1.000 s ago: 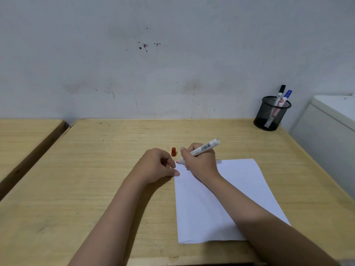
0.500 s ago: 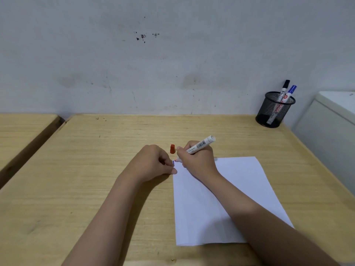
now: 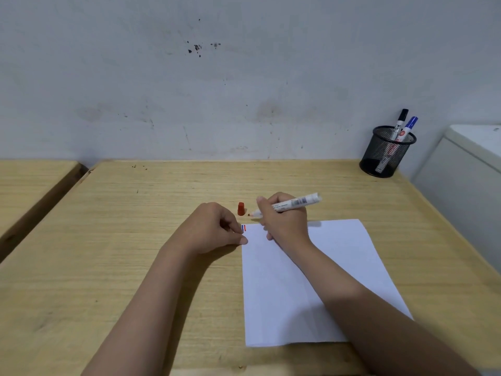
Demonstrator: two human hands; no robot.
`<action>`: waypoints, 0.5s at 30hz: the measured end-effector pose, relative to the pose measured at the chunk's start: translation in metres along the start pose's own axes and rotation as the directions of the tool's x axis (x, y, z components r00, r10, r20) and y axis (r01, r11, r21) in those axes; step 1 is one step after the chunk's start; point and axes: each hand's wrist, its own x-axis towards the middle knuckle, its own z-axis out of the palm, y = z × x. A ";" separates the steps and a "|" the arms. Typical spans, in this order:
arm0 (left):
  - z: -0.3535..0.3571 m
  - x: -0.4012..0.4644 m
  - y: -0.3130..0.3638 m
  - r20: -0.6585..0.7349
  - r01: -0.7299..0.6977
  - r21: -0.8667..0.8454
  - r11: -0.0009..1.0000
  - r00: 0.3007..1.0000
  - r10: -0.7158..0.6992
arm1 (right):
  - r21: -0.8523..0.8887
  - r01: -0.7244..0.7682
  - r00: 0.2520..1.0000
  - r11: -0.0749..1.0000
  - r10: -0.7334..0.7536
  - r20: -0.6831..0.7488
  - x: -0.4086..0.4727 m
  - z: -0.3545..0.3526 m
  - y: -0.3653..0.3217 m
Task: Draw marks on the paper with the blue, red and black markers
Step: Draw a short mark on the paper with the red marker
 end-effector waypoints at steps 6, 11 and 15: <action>0.005 0.004 -0.001 -0.267 -0.059 -0.073 0.996 0.963 0.037 | 0.167 -0.052 0.999 0.985 0.052 0.009 0.004 -0.004 -0.004; 0.012 0.015 -0.007 -0.295 -0.198 0.024 0.980 0.935 0.196 | 0.263 -0.102 0.995 0.959 0.097 0.031 0.006 -0.007 -0.008; 0.019 0.021 -0.010 -0.279 -0.176 0.024 0.984 0.944 0.175 | 0.295 -0.127 0.992 0.947 0.118 0.048 0.005 -0.007 -0.009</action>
